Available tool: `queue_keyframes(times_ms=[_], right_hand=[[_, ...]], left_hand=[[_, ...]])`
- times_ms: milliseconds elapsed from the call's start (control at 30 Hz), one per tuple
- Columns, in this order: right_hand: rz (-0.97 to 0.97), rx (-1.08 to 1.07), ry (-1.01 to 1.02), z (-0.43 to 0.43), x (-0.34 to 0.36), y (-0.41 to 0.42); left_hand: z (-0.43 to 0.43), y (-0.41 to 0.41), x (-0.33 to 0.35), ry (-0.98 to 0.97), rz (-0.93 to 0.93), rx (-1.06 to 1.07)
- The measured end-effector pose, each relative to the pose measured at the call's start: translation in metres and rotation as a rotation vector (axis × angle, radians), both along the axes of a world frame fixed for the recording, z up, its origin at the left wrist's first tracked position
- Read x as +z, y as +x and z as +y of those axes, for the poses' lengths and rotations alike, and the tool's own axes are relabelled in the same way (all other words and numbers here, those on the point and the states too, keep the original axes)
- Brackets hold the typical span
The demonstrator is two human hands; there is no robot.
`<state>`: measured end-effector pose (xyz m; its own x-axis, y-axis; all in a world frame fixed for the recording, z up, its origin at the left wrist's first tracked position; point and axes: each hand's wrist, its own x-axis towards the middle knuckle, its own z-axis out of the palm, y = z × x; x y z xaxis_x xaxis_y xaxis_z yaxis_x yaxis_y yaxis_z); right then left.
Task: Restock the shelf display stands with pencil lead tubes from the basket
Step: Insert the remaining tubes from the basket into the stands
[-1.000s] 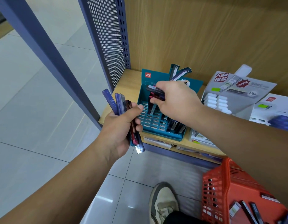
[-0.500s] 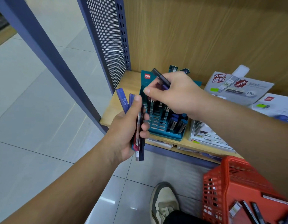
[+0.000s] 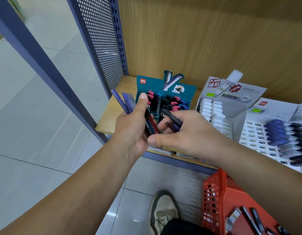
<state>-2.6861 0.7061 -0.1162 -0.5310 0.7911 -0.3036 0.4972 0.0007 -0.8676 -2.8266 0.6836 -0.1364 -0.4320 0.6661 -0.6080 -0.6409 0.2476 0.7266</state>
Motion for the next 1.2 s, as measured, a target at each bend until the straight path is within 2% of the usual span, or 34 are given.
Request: queue_keyframes(times_ms=[100, 233, 300, 400, 567, 700, 833, 933, 1000, 1067, 1200], right_hand=[[0.067, -0.072, -0.071, -0.002, 0.002, 0.003], [0.073, -0.249, -0.306, -0.005, 0.000, 0.003], [0.032, -0.264, -0.224, -0.004, -0.001, 0.001], [-0.026, -0.223, 0.039, 0.001, -0.004, 0.002], [-0.031, -0.218, 0.224, 0.010, -0.001, -0.001], [-0.043, -0.206, 0.264, 0.016, -0.002, 0.000], [0.067, -0.141, 0.216, 0.020, 0.007, -0.002], [0.119, -0.018, 0.161, 0.025, 0.008, -0.002], [0.115, 0.048, 0.203, 0.028, 0.007, -0.005], [0.055, 0.061, 0.325, 0.030, 0.006, -0.011], [-0.193, 0.059, 0.556, 0.038, 0.004, -0.026]], left_hand=[[0.002, 0.001, -0.001, 0.035, -0.043, 0.053], [0.002, 0.005, -0.006, 0.048, -0.024, 0.113], [0.002, 0.006, -0.009, 0.038, 0.006, 0.133], [0.002, 0.004, -0.016, 0.015, 0.036, 0.163], [-0.002, 0.004, -0.029, -0.031, 0.103, 0.114], [-0.002, 0.003, -0.034, -0.004, 0.058, 0.091], [-0.007, -0.006, -0.036, 0.046, 0.027, -0.017], [-0.009, -0.013, -0.036, 0.020, 0.001, -0.041], [-0.011, -0.018, -0.035, 0.002, -0.002, -0.071], [-0.014, -0.022, -0.034, -0.019, -0.012, -0.102], [-0.021, -0.031, -0.041, -0.090, -0.006, -0.070]])
